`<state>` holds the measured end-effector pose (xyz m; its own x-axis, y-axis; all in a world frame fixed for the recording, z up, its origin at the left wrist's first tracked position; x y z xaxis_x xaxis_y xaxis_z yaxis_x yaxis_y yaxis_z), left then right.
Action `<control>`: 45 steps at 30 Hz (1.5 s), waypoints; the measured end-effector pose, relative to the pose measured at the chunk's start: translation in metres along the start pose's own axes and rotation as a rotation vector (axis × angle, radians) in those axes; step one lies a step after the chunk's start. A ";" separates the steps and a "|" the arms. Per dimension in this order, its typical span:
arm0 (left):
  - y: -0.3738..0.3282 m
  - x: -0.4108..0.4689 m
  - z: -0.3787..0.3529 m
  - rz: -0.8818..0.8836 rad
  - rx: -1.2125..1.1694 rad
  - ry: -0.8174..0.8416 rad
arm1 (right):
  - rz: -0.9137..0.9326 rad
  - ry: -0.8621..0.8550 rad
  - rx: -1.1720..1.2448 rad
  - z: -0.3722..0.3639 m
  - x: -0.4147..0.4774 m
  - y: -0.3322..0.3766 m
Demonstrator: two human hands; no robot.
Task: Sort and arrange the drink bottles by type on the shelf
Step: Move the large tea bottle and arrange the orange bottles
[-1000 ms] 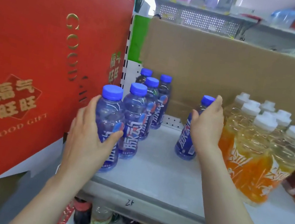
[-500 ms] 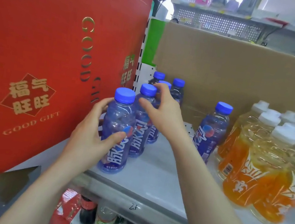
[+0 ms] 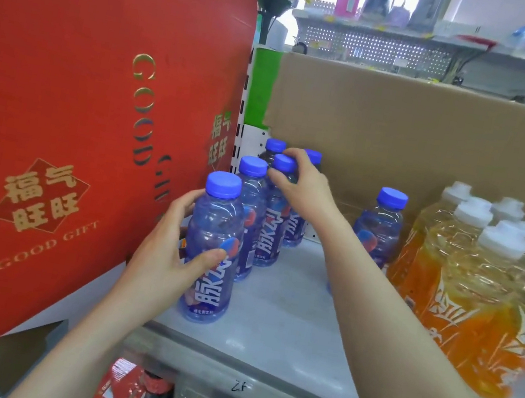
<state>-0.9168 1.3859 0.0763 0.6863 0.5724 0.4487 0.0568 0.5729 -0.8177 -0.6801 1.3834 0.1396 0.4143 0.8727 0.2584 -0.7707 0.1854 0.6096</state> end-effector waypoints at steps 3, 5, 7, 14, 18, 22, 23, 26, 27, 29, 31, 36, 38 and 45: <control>0.002 0.003 -0.002 -0.010 -0.019 0.012 | 0.000 0.002 0.044 0.000 0.002 -0.009; 0.004 0.005 -0.003 -0.018 -0.032 0.018 | 0.005 -0.027 0.050 0.004 0.002 -0.009; 0.006 0.006 -0.008 -0.017 -0.061 0.028 | 0.013 -0.043 0.046 0.004 0.005 -0.008; 0.014 0.008 -0.015 -0.032 -0.055 0.048 | 0.100 -0.023 0.111 -0.017 0.024 0.002; 0.016 0.009 -0.016 -0.035 -0.064 0.040 | 0.147 -0.023 0.109 -0.021 0.033 0.004; 0.026 0.011 -0.027 0.013 -0.093 0.072 | 0.154 -0.031 0.091 -0.023 0.038 0.003; 0.028 0.010 -0.030 0.022 -0.094 0.068 | 0.150 -0.033 0.097 -0.023 0.038 0.001; 0.029 0.008 -0.031 0.035 -0.096 0.060 | 0.157 -0.027 0.095 -0.021 0.034 0.004; 0.031 0.008 -0.030 0.042 -0.097 0.063 | 0.155 -0.024 0.082 -0.020 0.032 0.005; 0.033 0.008 -0.030 0.054 -0.098 0.073 | 0.141 -0.033 0.055 -0.014 0.023 0.005; 0.033 0.008 -0.031 0.056 -0.094 0.077 | 0.117 -0.053 0.025 -0.005 0.010 0.001; 0.034 0.009 -0.031 0.048 -0.101 0.069 | 0.070 -0.085 -0.021 0.020 -0.035 -0.013; 0.036 0.010 -0.031 0.048 -0.106 0.068 | 0.089 -0.090 -0.009 0.026 -0.053 -0.014; 0.034 0.012 -0.033 0.039 -0.159 0.098 | 0.085 -0.126 0.007 0.021 -0.067 -0.007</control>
<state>-0.8826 1.3928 0.0424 0.7572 0.5282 0.3842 0.1368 0.4469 -0.8841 -0.6924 1.3140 0.1341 0.4059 0.8213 0.4009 -0.8024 0.1102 0.5865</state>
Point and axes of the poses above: each hand's wrist, its own x-axis towards the middle knuckle, its own z-axis out of the back of the hand, y = z × x, the point moved 10 cm from there along x, towards the middle knuckle, and after that the axes turned 11 degrees about y, right-handed, at the moved point
